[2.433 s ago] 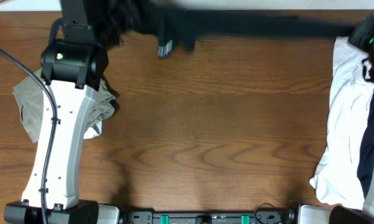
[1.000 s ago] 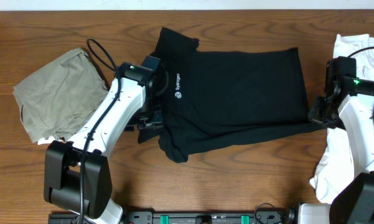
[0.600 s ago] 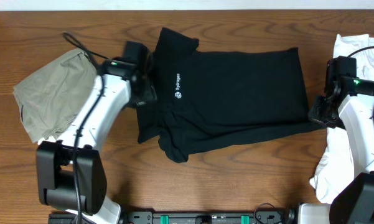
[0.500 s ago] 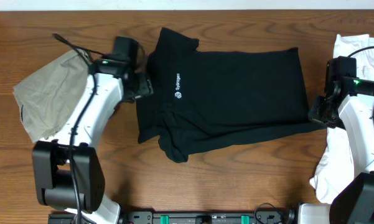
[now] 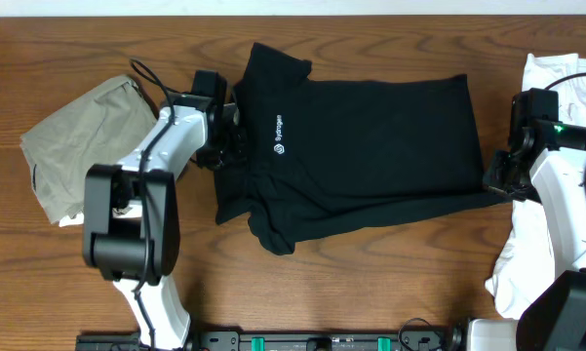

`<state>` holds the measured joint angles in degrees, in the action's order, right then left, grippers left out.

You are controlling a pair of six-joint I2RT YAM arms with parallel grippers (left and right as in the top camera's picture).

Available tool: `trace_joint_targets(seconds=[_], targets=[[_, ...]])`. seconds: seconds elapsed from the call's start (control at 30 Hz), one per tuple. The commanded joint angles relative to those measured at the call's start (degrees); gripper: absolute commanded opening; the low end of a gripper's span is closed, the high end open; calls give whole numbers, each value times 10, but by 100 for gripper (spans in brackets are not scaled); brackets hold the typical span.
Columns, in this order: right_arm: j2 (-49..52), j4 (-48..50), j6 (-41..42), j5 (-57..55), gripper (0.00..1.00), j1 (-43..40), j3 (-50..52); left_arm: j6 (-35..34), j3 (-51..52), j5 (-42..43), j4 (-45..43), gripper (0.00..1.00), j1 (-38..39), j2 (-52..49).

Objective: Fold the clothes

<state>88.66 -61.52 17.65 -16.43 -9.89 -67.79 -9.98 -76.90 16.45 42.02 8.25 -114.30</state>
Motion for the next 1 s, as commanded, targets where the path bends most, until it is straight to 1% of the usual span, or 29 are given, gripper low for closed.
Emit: trace_joint_targets(seconds=[0.0,0.07,0.13,0.3,0.47,0.6,0.67,0.77,0.83,0.87,0.97], targets=[[-2,0,12,-5,1,-7,1,14,0,9,-7,22,-2,-30],[-2,-1,12,-5,1,-7,1,14,0,5,-20,22,-5,-48],[-2,-5,12,-5,1,-7,1,13,0,-21,-26,22,-10,-59],[-2,-14,12,-5,2,-7,1,-12,0,-156,-48,23,-31,-65],[-2,-10,12,-5,3,-7,1,-17,0,-160,-95,23,-57,-65],[-2,-9,12,-5,3,-7,1,-17,0,-155,-96,24,-59,-65],[-2,-9,12,-5,4,-7,1,-17,0,-143,-91,28,-58,-65],[-2,-9,12,-5,4,-7,1,-17,0,-86,-87,34,-58,-62],[-2,-9,12,-5,4,-7,1,-17,0,-49,-87,41,-58,-54],[-2,-9,12,-6,4,-7,1,-17,0,-35,-85,48,-58,-48],[-2,-8,12,-7,4,-7,1,-17,-6,-25,-78,57,-58,-20]])
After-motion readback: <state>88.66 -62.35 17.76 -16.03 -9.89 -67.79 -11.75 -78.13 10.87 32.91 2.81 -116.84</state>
